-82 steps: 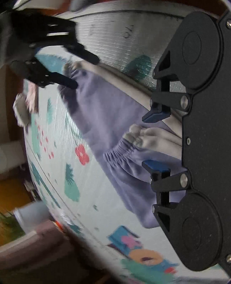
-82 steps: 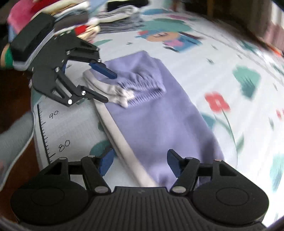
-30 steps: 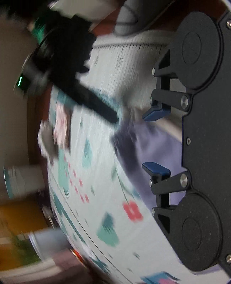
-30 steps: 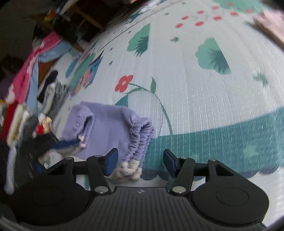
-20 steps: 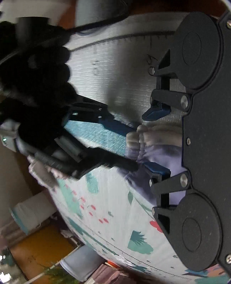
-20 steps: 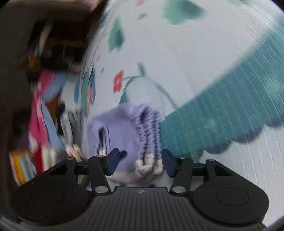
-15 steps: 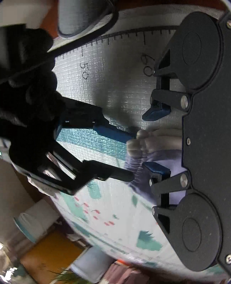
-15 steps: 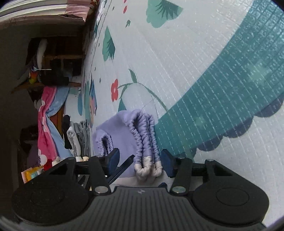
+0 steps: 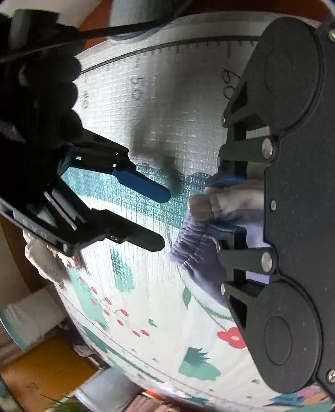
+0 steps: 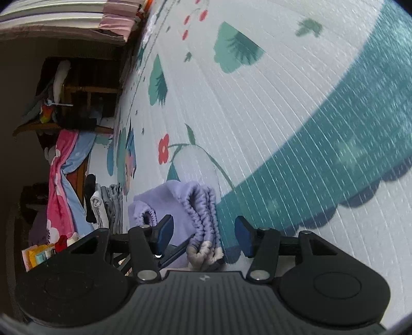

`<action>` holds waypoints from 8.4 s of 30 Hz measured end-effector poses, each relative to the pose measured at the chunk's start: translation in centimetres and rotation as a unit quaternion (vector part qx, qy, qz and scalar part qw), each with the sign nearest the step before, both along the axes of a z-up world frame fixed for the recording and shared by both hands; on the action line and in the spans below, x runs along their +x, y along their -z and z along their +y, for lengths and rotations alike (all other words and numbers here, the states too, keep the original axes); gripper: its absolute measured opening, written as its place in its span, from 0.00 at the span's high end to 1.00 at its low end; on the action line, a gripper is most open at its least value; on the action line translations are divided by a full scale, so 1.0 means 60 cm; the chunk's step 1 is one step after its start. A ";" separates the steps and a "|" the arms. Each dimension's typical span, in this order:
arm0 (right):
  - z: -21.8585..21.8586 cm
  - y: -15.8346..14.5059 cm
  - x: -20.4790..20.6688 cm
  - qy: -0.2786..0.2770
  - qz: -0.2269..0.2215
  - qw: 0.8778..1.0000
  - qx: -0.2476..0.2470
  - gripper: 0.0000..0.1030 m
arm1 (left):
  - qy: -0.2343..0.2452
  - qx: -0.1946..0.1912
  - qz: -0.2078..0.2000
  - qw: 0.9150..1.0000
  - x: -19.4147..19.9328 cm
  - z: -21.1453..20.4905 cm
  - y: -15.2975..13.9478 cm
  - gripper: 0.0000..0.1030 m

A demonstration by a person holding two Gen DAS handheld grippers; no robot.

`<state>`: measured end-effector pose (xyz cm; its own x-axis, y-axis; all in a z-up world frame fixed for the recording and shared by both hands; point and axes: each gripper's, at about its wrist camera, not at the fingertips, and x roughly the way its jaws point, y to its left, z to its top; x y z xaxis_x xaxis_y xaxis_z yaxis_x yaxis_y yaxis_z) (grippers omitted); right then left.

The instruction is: Fold clothes

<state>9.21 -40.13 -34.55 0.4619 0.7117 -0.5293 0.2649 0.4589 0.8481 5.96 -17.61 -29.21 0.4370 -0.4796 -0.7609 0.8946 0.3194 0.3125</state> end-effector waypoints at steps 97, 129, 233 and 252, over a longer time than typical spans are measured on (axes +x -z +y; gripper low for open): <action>0.430 -0.108 0.099 -0.247 -0.105 0.941 -0.206 0.51 | -0.483 -0.306 0.257 0.779 0.167 0.580 -0.005 0.49; 0.500 -0.180 0.148 -0.348 -0.197 0.883 -0.245 0.64 | -0.573 -0.413 0.243 0.664 0.079 0.600 -0.032 0.71; 0.329 -0.621 -0.060 -0.166 -0.172 0.863 -0.445 0.00 | -0.567 -0.118 0.062 0.813 -0.021 0.269 -0.559 0.00; 0.303 -0.618 -0.052 -0.179 -0.176 0.863 -0.438 0.00 | -0.560 -0.115 0.069 0.817 -0.019 0.274 -0.553 0.00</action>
